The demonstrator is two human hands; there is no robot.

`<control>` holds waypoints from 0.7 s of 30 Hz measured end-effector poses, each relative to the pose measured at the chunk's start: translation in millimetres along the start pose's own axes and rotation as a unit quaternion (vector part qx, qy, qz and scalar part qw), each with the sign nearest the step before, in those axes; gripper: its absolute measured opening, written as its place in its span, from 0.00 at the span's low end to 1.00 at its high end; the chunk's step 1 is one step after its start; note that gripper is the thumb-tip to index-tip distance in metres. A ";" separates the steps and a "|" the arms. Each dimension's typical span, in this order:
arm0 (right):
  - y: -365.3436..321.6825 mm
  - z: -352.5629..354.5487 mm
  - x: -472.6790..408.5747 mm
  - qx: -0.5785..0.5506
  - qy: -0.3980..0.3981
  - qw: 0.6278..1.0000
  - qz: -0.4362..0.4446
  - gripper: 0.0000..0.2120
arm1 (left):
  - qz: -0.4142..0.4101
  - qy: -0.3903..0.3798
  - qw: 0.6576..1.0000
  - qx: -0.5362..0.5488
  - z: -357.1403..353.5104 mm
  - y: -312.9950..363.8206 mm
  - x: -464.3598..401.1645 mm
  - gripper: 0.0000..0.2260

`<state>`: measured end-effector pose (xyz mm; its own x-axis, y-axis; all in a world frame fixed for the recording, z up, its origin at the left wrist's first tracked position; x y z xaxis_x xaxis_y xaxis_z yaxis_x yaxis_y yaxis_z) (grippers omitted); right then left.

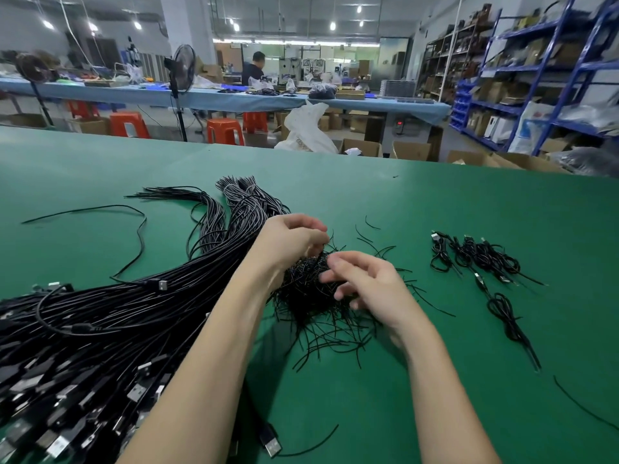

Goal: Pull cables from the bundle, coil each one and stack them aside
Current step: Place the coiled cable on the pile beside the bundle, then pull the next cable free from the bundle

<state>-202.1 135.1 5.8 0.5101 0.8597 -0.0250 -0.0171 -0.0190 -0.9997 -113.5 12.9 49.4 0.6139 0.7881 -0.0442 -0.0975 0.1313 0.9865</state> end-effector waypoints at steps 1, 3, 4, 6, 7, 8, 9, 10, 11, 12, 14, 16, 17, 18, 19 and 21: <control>-1.1 -1.8 1.9 0.004 -0.015 1.000 -0.010 0.13 | 0.001 -0.023 0.999 0.035 -4.8 2.6 0.9 0.07; -5.6 -4.2 4.1 -0.008 -0.031 0.999 -0.016 0.12 | -0.004 -0.056 0.995 0.078 -10.8 7.4 2.7 0.08; -8.4 -4.8 4.7 -0.010 -0.034 0.999 -0.013 0.12 | -0.009 -0.068 0.994 0.083 -11.9 9.7 4.0 0.08; -16.4 -4.0 5.6 0.007 -0.022 1.000 0.003 0.11 | -0.020 -0.096 0.992 0.080 -16.5 14.9 6.8 0.08; -20.3 -3.6 5.9 0.014 -0.014 1.000 0.014 0.11 | -0.028 -0.107 0.992 0.068 -18.4 17.9 8.1 0.07; -24.0 -3.9 6.1 0.016 -0.011 1.000 0.025 0.10 | -0.036 -0.110 0.992 0.051 -18.6 19.5 8.0 0.07; -27.8 -5.1 6.9 0.011 -0.014 0.999 0.035 0.08 | -0.039 -0.110 0.993 0.036 -17.4 20.1 7.9 0.06; -32.4 -4.0 8.0 0.003 -0.017 0.999 0.045 0.06 | -0.035 -0.112 0.993 0.027 -16.6 18.9 6.8 0.04; -36.7 -1.9 9.2 -0.005 -0.022 0.998 0.054 0.05 | -0.022 -0.114 0.993 0.024 -15.3 16.0 5.7 0.02; -41.3 2.3 11.0 -0.009 -0.026 0.998 0.061 0.05 | -0.004 -0.111 0.994 0.018 -12.6 10.3 3.4 0.04; -48.7 11.6 17.7 -0.002 -0.042 0.997 0.063 0.05 | 0.023 -0.072 0.997 -0.010 -2.4 -2.2 -1.4 0.09; -52.5 18.1 27.3 -0.023 -0.070 0.995 0.061 0.05 | 0.009 -0.032 0.994 -0.105 8.2 -7.7 -3.9 0.08; -54.6 22.4 31.9 -0.050 -0.083 0.993 0.062 0.05 | -0.005 -0.029 0.986 -0.164 8.4 -8.7 -3.5 0.09; -57.6 28.2 36.7 -0.079 -0.093 0.990 0.065 0.06 | -0.023 -0.035 0.975 -0.217 5.2 -8.9 -2.7 0.12; -61.1 34.9 41.1 -0.100 -0.101 0.988 0.069 0.06 | -0.048 -0.041 0.964 -0.260 0.5 -7.0 -1.7 0.14; -68.4 48.3 49.9 -0.098 -0.110 0.986 0.078 0.04 | -0.113 -0.019 0.942 -0.315 -5.3 3.4 0.5 0.14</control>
<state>-216.9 204.0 73.2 0.3146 0.9283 -0.1983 0.0971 -0.2393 -0.9661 -117.7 17.0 51.9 0.7015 0.6765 -0.2243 -0.3994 0.6338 0.6624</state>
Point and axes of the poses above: each hand's wrist, its own x-axis away from the middle knuckle, its own z-axis out of the back of the hand, y = z × x, the point moved 10 cm from there along -x, towards the middle knuckle, and after that the axes turned 4 degrees about -x, right-handed, at the moved point
